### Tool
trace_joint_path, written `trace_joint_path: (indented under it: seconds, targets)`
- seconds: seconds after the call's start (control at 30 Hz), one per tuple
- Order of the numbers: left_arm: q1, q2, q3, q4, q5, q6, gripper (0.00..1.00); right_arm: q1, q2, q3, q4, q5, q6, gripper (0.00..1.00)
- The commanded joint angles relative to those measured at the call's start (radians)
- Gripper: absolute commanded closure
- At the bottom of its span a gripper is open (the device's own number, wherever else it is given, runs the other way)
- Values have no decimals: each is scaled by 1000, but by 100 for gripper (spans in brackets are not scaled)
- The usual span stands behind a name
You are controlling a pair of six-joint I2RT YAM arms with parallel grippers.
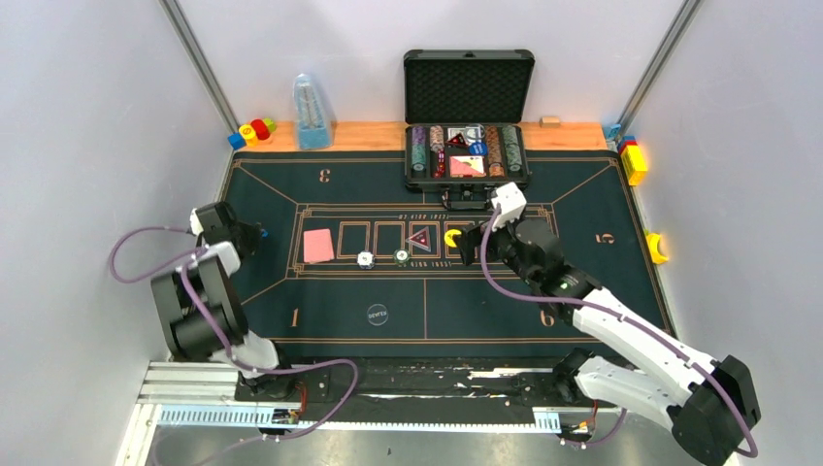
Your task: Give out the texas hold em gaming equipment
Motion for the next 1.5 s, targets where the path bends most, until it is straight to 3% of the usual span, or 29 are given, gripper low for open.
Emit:
trace_joint_path:
  seconds: [0.0,0.1,0.2,0.27,0.33,0.43,0.47,0.5,0.57,0.8,0.93,1.03,1.2,1.3,1.47]
  targets:
    - [25,188,123,75,9,-27,100,-2,-72,-55,174,-13,53,0]
    - [25,293,187,-2,-4,-17,100,-15,-82,-68,195,17,45,0]
    - [26,320,186,-47,-5,-30,100,-35,-75,-87,219,31,50,0]
    - [26,307,203,-131,-24,-19,95,-40,-60,-98,229,31,59,0]
    - [26,277,204,-216,-59,-3,78,-43,-45,-97,227,38,70,0]
    - [26,220,202,-321,-110,25,38,-49,-33,-106,224,51,81,0]
    - [26,189,200,-362,-125,32,31,-53,-33,-108,224,53,86,0]
    - [26,172,199,-384,-159,31,11,-57,-33,-112,225,52,92,0]
    - [26,125,199,-438,-192,31,2,-67,-29,-117,237,48,104,0]
    - [25,-131,196,-557,-196,63,0,-95,61,-42,134,45,168,0]
    - [8,-295,168,-554,-103,104,0,-121,169,24,58,16,216,0]
    - [-107,-371,160,-573,-49,149,0,-135,337,124,-69,27,249,0]
    - [-361,-379,149,-571,-43,200,0,-144,602,313,-208,-28,286,11]
    - [-412,-340,177,-588,11,208,0,-144,724,395,-232,-48,285,22]
    - [-434,-356,161,-570,-5,220,0,-135,855,476,-256,-3,268,24]
